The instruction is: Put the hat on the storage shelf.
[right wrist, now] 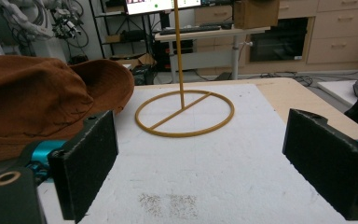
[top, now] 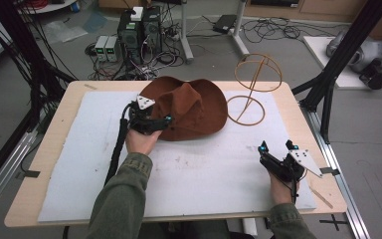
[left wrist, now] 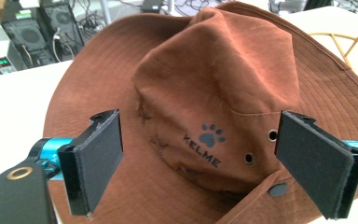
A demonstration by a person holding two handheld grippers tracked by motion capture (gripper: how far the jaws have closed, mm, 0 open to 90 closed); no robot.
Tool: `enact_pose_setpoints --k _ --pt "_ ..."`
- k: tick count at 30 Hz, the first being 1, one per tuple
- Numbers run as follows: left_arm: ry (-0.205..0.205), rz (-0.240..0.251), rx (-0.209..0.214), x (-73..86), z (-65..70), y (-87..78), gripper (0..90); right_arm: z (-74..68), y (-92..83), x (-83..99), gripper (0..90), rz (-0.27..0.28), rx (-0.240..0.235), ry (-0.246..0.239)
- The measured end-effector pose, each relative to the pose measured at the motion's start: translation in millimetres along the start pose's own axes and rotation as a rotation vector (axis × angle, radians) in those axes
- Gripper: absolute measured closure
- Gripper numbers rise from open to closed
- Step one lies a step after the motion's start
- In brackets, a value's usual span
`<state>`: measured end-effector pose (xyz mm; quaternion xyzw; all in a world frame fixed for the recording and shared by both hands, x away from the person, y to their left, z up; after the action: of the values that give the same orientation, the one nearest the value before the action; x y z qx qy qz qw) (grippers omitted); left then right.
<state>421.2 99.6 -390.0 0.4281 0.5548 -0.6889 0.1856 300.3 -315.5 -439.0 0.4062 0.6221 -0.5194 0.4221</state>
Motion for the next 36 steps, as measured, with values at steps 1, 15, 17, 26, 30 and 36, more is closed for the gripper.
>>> enact_pose_setpoints --k 1,15,17,26,30,36 --pt "0.001 -0.002 0.001 -1.1 1.6 1.5 15.5 0.0 0.2 -0.1 9.5 -0.002 -0.001 0.002" --pt "0.013 -0.064 0.047 -9.1 30.5 32.3 15.5 1.5 3.0 -0.2 9.5 -0.005 -0.001 -0.001" --pt "0.019 -0.077 0.043 -8.9 34.7 38.0 15.5 1.7 3.3 -0.2 9.5 -0.007 -0.002 0.001" --pt "0.002 -0.095 -0.027 -10.0 43.5 54.9 19.8 2.4 4.4 -0.5 9.5 -0.006 -0.009 0.006" --pt "-0.035 -0.076 -0.033 -10.5 44.1 56.2 24.5 2.8 4.3 -0.4 9.5 -0.006 -0.010 0.002" --pt "-0.016 -0.068 -0.028 -11.0 47.4 54.7 49.9 3.8 3.9 -0.5 9.5 -0.001 -0.008 0.005"
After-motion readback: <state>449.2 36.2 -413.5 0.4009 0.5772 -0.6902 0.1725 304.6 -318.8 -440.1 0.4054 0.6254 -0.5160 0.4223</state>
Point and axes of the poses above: each handheld gripper's, and its own axes: y roughly forward along the jaws, x roughly out of its underside, z roughly to its right, the point moved 1 cm from there along y, roughly forward along the jaws, and after that the axes turned 10 degrees about -z, right-handed, at the moved point
